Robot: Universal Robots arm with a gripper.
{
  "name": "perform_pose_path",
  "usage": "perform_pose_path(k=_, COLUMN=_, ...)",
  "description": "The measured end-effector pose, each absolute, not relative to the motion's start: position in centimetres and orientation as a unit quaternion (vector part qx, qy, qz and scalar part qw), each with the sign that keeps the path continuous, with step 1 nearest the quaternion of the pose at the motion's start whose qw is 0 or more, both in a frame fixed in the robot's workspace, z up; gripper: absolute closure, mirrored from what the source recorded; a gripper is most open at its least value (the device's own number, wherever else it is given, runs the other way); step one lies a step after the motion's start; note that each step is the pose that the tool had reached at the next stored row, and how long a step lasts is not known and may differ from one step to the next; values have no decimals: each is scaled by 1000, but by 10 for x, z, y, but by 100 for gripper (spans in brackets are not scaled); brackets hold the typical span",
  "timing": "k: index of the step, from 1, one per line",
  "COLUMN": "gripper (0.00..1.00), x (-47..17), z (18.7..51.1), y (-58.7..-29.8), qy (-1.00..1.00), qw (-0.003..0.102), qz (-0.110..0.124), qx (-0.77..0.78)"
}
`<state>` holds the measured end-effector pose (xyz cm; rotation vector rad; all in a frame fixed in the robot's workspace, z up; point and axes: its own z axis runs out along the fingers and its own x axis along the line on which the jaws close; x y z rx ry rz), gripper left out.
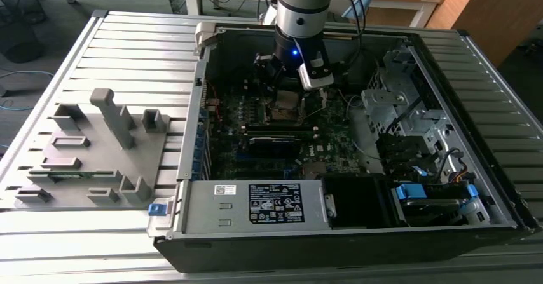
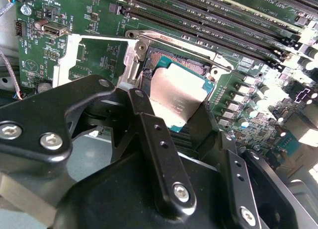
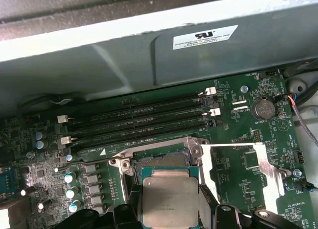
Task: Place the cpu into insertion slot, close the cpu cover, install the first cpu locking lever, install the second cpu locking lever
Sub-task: 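Place the cpu into insertion slot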
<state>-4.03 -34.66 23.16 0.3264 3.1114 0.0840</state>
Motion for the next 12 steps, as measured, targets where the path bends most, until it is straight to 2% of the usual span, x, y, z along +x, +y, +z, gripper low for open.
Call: perform_pose_path(k=12, gripper=46, x=-40, z=230, y=-347, qy=979, qw=9, qz=26, qx=202)
